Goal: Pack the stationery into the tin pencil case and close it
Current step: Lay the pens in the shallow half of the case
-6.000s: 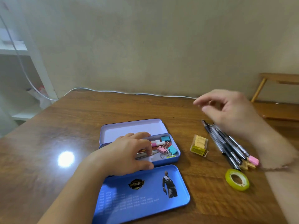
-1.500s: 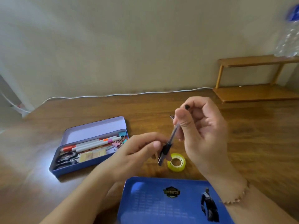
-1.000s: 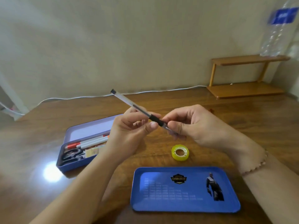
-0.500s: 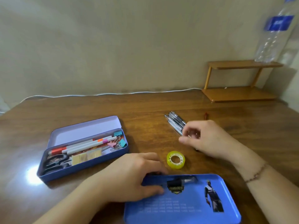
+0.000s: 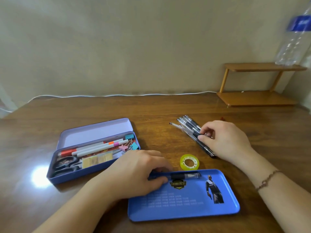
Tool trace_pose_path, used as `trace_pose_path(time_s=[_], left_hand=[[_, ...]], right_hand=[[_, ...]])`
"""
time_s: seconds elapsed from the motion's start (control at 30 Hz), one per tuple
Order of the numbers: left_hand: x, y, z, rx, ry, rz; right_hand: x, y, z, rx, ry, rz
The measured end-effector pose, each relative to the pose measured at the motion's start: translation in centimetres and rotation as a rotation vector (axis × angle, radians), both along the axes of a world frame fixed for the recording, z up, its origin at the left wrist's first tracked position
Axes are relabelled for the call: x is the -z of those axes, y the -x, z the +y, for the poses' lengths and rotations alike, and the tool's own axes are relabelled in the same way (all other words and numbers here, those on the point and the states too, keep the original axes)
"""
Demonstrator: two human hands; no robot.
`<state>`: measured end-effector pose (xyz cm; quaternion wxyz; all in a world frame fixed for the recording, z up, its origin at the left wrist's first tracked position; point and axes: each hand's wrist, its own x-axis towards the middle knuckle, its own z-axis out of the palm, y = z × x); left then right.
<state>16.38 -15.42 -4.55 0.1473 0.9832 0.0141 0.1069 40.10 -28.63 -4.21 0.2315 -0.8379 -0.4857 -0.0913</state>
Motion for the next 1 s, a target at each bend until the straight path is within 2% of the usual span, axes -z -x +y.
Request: trace_pose_path(time_s=[0.07, 0.17, 0.27, 0.43, 0.57, 0.67, 0.87, 1.0], left_hand=[[0.2, 0.0, 0.4, -0.018, 0.022, 0.010], [0.4, -0.1, 1.0, -0.048, 0.049, -0.008], [0.5, -0.1, 1.1, -0.043, 0.075, -0.008], [0.2, 0.4, 1.0, -0.015, 0.130, 0.044], [0.4, 0.4, 0.8, -0.050, 0.083, 0.039], [0.6, 0.2, 0.7, -0.111, 0.140, 0.031], [0.8, -0.4, 0.6, -0.186, 0.305, 0.053], [1.0, -0.6, 0.4, -0.227, 0.312, 0.060]], right_hand=[[-0.9, -0.4, -1.1, -0.160, -0.067, 0.167], [-2.5, -0.7, -2.9, -0.481, 0.057, 0.442], [-3.2, -0.7, -3.7, -0.642, 0.152, 0.499], [-2.9, -0.5, -3.3, -0.566, -0.044, 0.461], [-2.6, -0.2, -3.2, -0.514, 0.029, 0.387], [-2.3, -0.4, -2.9, -0.468, -0.026, 0.336], [-2.3, -0.7, -2.7, -0.421, -0.137, 0.358], [-2.6, -0.2, -2.7, -0.436, -0.232, 0.423]])
